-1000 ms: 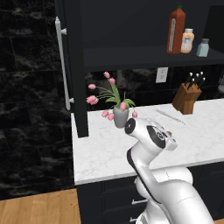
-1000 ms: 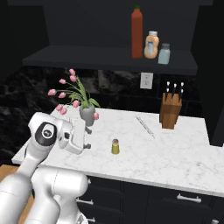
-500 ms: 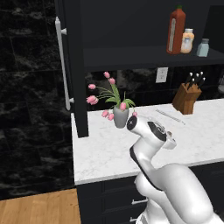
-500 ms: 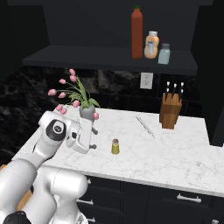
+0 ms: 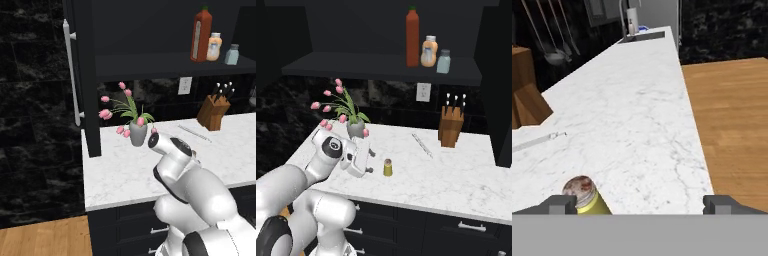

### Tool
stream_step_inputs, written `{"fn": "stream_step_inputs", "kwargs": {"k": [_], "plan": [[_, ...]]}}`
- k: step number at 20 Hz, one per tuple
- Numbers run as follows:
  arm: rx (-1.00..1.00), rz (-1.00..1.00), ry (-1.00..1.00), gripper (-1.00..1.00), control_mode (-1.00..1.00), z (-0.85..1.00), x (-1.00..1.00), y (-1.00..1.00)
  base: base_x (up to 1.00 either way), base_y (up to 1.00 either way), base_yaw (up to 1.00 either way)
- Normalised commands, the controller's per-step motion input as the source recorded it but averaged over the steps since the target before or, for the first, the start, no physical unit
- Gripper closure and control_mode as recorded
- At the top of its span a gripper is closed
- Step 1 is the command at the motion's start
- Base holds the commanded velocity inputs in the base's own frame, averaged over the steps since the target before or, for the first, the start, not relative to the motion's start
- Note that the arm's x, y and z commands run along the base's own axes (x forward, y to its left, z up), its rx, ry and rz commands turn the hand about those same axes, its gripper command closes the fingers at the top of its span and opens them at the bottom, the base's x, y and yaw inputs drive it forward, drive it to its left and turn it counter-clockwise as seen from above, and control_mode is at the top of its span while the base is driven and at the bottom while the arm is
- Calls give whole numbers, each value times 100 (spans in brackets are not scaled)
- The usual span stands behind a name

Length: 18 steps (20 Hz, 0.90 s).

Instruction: Put the shaker and condiment bottle from the counter next to their counterparts in the cabinet.

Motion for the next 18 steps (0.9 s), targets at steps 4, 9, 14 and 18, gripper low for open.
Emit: {"fn": "stream_step_inputs", "kwargs": {"k": [4,9,14,18], "plan": [[0,0,0,-100,-100,-28,3,-13,0,0,0],[0,0,0,-100,-100,-24,12,-15,0,0,0],[0,0,0,-100,-100,-21,22,-11,0,0,0],[0,0,0,-100,-100,-23,28,-2,0,0,0]]}}
